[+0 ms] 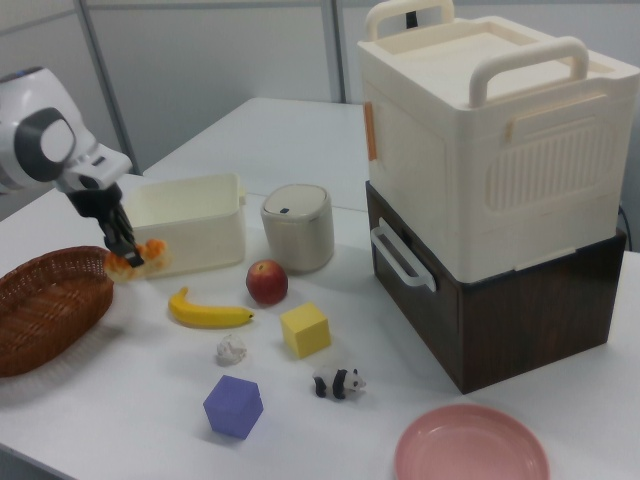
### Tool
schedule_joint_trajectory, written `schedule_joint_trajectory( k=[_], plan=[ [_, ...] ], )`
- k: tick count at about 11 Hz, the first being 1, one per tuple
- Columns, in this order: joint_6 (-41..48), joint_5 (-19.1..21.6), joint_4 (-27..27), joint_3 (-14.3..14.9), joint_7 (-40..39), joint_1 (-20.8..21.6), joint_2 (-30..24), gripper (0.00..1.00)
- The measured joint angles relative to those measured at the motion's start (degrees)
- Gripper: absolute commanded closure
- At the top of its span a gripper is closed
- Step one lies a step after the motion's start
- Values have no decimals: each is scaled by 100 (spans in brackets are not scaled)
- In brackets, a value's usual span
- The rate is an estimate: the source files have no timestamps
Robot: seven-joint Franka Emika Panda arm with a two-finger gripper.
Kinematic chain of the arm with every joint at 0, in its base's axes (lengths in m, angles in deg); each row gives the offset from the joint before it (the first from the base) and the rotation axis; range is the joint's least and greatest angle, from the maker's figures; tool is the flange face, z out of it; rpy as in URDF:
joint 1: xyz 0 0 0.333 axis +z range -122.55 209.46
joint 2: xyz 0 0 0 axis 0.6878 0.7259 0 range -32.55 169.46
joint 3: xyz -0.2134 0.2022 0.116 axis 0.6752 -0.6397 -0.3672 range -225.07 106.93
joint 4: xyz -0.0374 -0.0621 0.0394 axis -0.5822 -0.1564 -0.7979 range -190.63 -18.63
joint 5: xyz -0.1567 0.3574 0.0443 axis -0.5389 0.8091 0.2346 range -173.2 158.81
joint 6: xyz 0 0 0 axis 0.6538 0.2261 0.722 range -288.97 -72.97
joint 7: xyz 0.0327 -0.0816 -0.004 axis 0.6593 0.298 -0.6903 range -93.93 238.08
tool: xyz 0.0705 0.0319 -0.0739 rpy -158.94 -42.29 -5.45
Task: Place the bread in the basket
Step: 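Lift the bread roll and carry it over the wicker basket, then lower the bread roll into the basket and open the gripper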
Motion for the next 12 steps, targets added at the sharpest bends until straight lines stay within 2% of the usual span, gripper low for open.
schedule_joint_trajectory(
  k=[3,7,12],
  plan=[
    [11,0,526,-834,-272,-11,86,97],
    [13,0,924,-1589,-434,-3,263,97],
    [13,0,992,-1949,-483,390,846,95]
  ],
)
